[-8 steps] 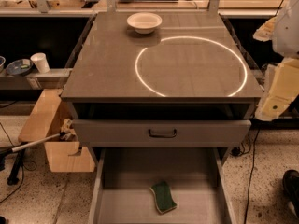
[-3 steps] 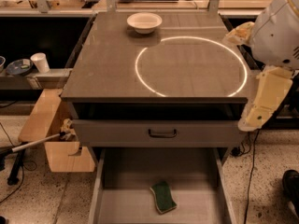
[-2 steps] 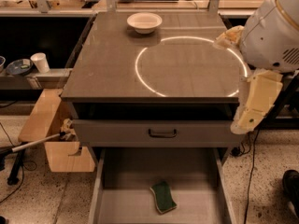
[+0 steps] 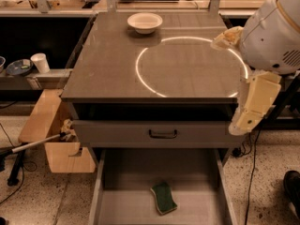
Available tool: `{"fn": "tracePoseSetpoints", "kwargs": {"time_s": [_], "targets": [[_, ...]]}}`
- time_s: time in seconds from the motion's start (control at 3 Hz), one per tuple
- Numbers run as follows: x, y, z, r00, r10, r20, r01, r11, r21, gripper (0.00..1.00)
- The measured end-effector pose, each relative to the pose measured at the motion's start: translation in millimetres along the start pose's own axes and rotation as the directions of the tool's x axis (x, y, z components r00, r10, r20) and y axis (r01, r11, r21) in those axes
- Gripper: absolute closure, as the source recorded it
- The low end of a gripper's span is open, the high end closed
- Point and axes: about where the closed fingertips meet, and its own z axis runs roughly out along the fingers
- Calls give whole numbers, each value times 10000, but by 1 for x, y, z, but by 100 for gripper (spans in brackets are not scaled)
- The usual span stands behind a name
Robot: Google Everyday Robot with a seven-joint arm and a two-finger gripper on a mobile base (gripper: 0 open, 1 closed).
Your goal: Pick sponge from middle drawer and place on counter
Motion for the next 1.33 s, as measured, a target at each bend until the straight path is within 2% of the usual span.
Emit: {"fn": "tracePoseSetpoints", "kwargs": {"time_s": [0.33, 0.67, 1.0, 1.33], "targets": [[-5, 4, 10, 9957, -58, 920, 73, 9998, -164, 0], [-7, 2, 17, 9819, 11, 1896, 67, 9992, -404, 0], [-11, 5, 31, 9645, 216, 2633, 11, 9963, -856, 0], [-11, 5, 31, 9644, 216, 2635, 10, 9963, -855, 0]]}}
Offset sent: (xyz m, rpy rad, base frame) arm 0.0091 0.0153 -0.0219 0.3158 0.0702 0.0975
